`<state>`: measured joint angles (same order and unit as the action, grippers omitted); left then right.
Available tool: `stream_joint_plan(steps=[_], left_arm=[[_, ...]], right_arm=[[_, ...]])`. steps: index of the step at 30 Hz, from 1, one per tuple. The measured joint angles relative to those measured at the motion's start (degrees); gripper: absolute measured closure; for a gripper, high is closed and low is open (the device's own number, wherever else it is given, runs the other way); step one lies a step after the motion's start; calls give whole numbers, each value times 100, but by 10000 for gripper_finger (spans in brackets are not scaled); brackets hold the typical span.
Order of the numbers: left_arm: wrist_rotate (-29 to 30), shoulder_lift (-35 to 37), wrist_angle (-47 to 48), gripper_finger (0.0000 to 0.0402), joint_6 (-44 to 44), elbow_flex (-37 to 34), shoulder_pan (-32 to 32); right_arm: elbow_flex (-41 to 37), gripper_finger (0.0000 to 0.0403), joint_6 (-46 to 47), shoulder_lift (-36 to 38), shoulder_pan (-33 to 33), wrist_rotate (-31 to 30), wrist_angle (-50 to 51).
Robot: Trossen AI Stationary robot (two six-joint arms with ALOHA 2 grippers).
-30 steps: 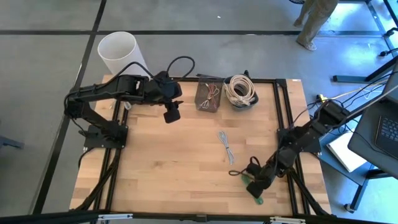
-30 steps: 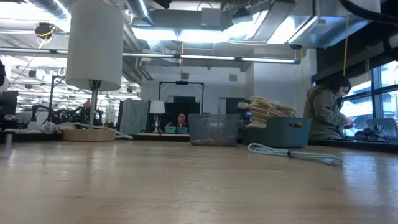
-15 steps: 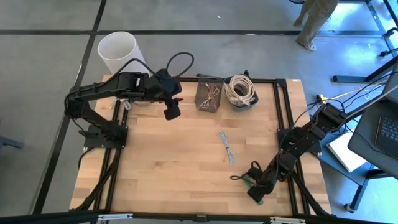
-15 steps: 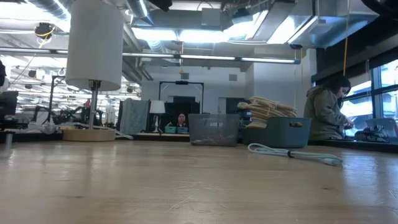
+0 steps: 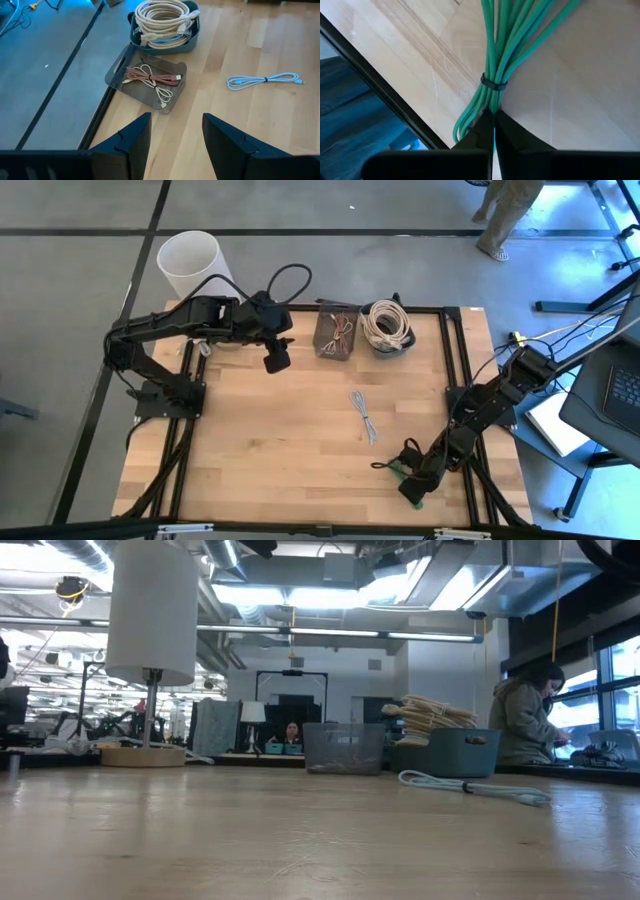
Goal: Pick & Place USB Port
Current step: Put the green charger cable into the black transparent bin
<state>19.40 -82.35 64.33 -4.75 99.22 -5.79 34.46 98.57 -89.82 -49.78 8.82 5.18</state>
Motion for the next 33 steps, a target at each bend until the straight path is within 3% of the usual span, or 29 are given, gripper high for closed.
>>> stream_joint_plan(steps=[2, 8, 21, 27, 30, 33], left_arm=[[0, 0, -2, 231, -3, 0, 1], [0, 0, -3, 231, -45, 0, 0], [-50, 0, -9, 231, -66, -2, 1], [-107, 0, -28, 231, -66, -2, 1], [-110, 0, -30, 231, -66, -2, 1], [-110, 0, -149, 231, -63, -6, -1]], right_arm=[[33, 399, -24, 4, 0, -32, 27], [441, 401, -240, 257, 69, -1023, 572], [2351, 402, -1270, 850, 537, -2909, 3724], [3529, 403, -2418, 1137, 1180, -4212, 5209], [3845, 403, -3253, 1294, 1605, -4570, 5225], [3915, 403, -4187, 1396, 2046, -4469, 4814]])
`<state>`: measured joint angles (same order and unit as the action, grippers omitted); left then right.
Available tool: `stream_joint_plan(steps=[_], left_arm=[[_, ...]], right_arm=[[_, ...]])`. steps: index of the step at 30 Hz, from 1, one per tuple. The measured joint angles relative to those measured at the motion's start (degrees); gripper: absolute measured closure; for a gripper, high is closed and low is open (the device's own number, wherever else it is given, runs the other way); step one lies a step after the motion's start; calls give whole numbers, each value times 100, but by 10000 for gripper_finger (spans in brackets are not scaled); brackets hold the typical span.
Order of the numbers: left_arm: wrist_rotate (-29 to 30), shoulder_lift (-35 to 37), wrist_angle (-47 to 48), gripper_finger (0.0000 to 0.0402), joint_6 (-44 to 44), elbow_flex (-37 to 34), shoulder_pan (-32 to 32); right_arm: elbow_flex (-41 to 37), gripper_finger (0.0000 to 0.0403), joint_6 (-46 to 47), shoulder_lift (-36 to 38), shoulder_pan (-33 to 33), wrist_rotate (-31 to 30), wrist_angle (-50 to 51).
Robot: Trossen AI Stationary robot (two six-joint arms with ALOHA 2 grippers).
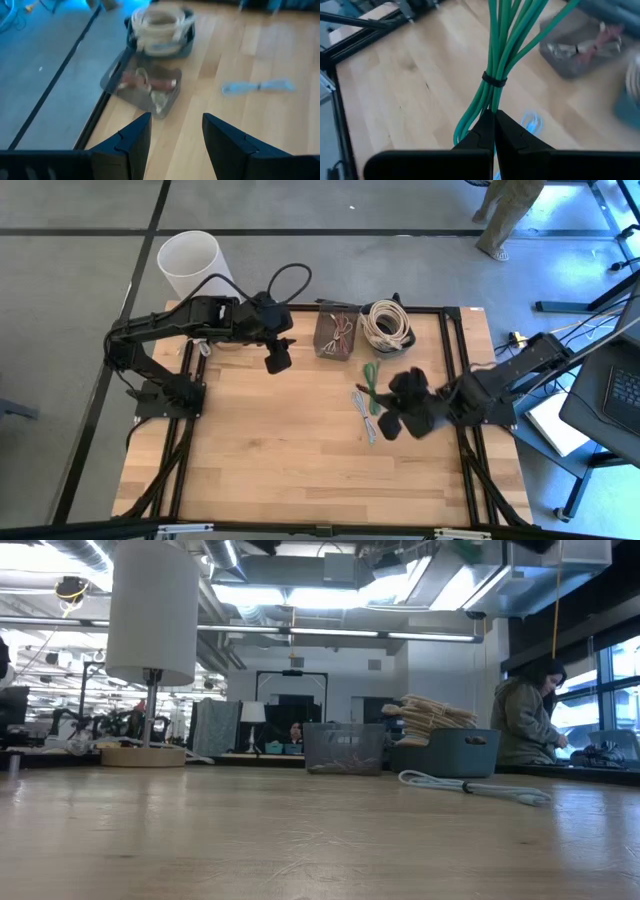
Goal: Pick & Place USB Port
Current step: Put the green charger cable into the black transparent bin
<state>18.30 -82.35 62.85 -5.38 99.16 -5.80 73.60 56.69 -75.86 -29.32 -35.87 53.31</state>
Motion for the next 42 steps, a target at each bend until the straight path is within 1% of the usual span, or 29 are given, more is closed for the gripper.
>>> stream_joint_plan(steps=[2, 3, 6, 8, 13, 15, 17, 20, 22, 24, 25, 29, 37, 42], left_arm=[[-110, 0, -462, 231, 68, -31, -19], [-329, 0, -791, 231, 131, -75, -50], [-1406, -9, -1808, 231, 230, -206, -218], [-1966, 8, -2401, 231, 260, -378, -326], [-2917, -12, -2893, 231, 219, -769, -697], [-3547, 4, -3398, 231, 105, -966, -850], [-4367, -6, -4032, 231, -125, -1167, -978], [-5529, -8, -5472, 231, -630, -1472, -1109], [-6019, 2, -6340, 231, -1030, -1661, -1189], [-6090, 2, -6952, 231, -1303, -1835, -1255], [-6081, 2, -7063, 231, -1374, -1885, -1293], [-5960, 1, -7073, 231, -1398, -2027, -1416], [-5871, -4, -7219, 231, -1444, -2099, -1499], [-5850, -4, -7230, 231, -1439, -2099, -1506]], right_arm=[[-2, 403, -640, 21, 276, 168, -331], [-2, 403, -933, 25, 420, 240, -529], [-2, 403, -1770, 27, 808, 531, -1123], [-2, 403, -2191, 37, 1008, 677, -1438], [-4, 403, -2860, 270, 1209, 716, -1932], [-4, 403, -3131, 382, 1251, 716, -2163], [-4, 403, -3346, 496, 1310, 713, -2309], [-4, 403, -3583, 627, 1414, 696, -2369], [-4, 403, -3677, 687, 1474, 724, -2454], [-4, 403, -3861, 720, 1538, 860, -2701], [-4, 403, -3975, 722, 1576, 949, -2874], [-3, 403, -4363, 717, 1807, 1465, -3498], [-7, 403, -4549, 581, 2328, 2282, -3689], [-4, 403, -4675, 329, 2592, 2888, -4206]])
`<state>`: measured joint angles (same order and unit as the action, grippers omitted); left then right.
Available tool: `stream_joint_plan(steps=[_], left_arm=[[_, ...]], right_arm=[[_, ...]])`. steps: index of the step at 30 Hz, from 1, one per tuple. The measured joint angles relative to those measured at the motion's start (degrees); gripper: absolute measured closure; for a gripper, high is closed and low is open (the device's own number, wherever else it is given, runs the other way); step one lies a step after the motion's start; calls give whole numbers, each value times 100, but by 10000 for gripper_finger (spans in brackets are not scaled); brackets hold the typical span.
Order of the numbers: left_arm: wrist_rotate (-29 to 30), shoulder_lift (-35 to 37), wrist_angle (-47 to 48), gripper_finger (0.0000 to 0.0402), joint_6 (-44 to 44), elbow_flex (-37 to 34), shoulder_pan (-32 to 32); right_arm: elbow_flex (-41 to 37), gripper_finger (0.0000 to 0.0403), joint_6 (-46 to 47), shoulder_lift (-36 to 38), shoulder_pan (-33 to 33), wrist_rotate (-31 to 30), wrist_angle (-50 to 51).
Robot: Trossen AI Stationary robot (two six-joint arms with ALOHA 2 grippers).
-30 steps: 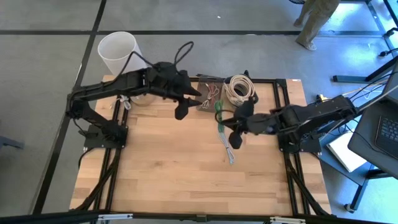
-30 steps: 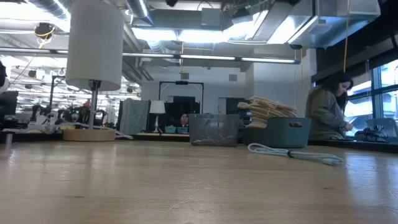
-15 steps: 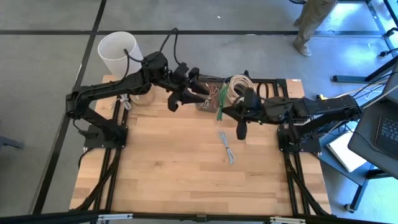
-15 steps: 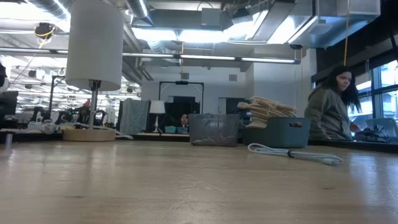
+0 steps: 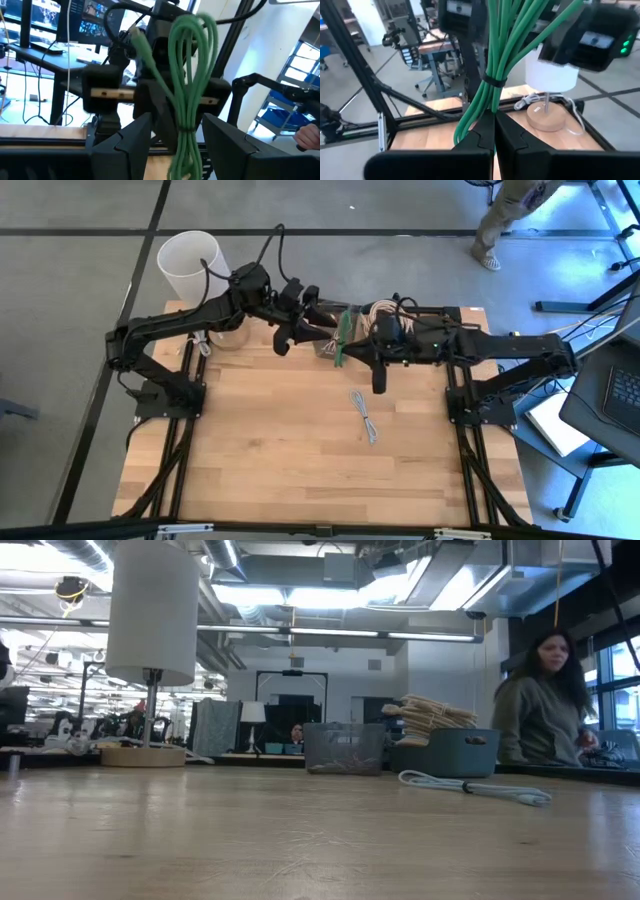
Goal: Pick & Place USB Port
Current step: Put the green charger cable into the black transparent bin
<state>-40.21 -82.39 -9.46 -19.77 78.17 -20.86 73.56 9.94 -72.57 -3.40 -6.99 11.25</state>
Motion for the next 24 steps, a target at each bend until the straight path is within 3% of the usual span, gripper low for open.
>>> stream_joint_plan(steps=[11, 24], left_arm=[[-50, 0, 27, 231, 17, 0, 0], [-155, 0, 42, 238, 141, 0, 0]], right_arm=[[26, 403, -13, -206, 321, 629, -469], [621, 403, -159, -837, 514, 1120, -227]])
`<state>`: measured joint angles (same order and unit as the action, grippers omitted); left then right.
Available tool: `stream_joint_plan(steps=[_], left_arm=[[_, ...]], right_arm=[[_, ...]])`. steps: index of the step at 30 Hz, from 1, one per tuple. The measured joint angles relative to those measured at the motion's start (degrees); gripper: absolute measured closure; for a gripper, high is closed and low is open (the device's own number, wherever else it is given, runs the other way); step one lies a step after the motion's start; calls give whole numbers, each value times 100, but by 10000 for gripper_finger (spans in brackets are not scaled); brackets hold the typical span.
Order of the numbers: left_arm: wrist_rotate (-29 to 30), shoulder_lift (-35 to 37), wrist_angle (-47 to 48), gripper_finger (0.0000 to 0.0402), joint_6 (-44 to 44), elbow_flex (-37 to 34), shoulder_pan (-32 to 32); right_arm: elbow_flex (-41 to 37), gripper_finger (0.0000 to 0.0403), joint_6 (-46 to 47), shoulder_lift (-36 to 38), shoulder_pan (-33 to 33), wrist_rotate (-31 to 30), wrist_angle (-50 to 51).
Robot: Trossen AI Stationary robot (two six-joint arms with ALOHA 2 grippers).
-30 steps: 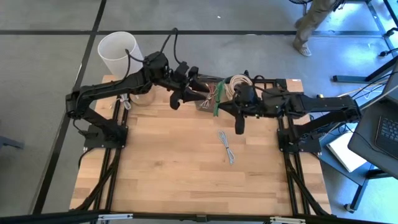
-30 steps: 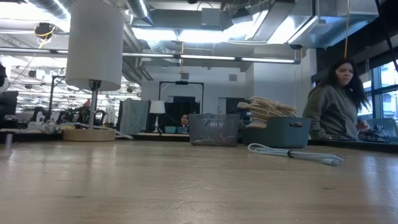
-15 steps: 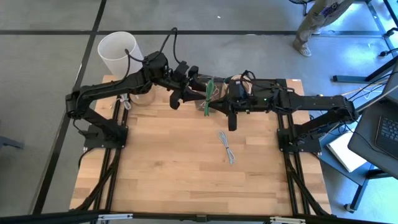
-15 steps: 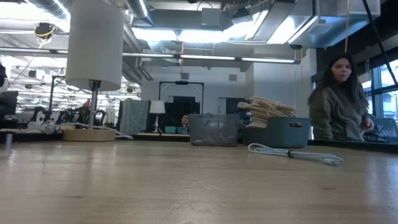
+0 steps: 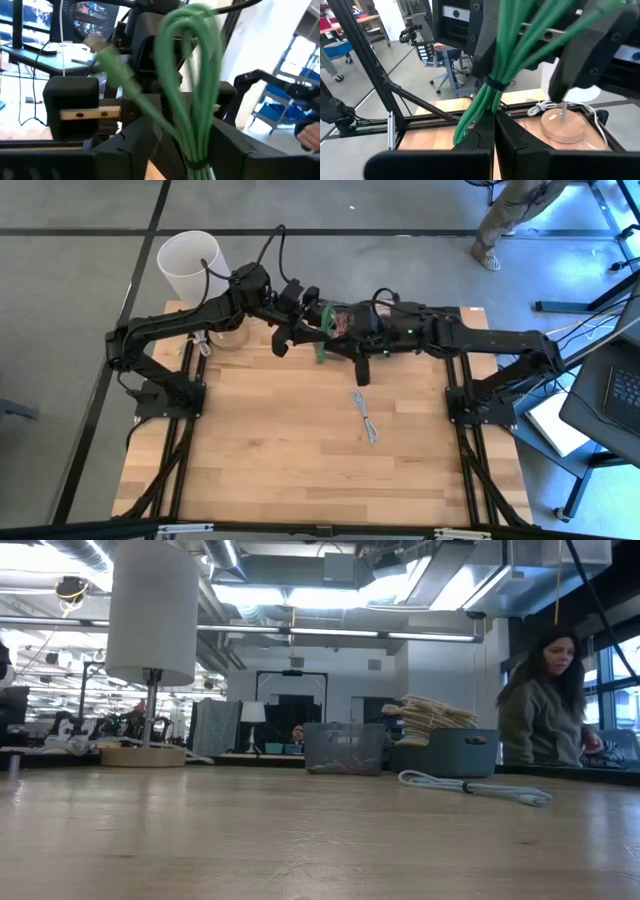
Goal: Pick & Place USB Port
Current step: Put the green charger cable into the black transparent bin
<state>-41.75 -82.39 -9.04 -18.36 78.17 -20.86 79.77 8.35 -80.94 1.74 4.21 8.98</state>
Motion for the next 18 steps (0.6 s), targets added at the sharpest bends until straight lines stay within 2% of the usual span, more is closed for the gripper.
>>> stream_joint_plan(steps=[2, 5, 6, 14, 16, 18], left_arm=[[-90, 0, 15, 266, 168, 0, 2], [-446, 2, -17, 358, 290, 0, 13], [-476, 4, -11, 375, 298, 0, 6], [-538, 7, -23, 380, 307, 9, -96], [-540, 7, -18, 380, 285, 9, -95], [-560, 6, 34, 380, 264, 2, -98]], right_arm=[[53, 403, -34, -35, 0, 10, 62], [131, 403, -124, -38, 0, 5, 187], [173, 403, -134, -35, 0, 9, 271], [253, 396, -427, -27, 0, -9, 359], [253, 374, -673, -25, 0, 11, 358], [259, 334, -758, -8, 0, 4, 378]])
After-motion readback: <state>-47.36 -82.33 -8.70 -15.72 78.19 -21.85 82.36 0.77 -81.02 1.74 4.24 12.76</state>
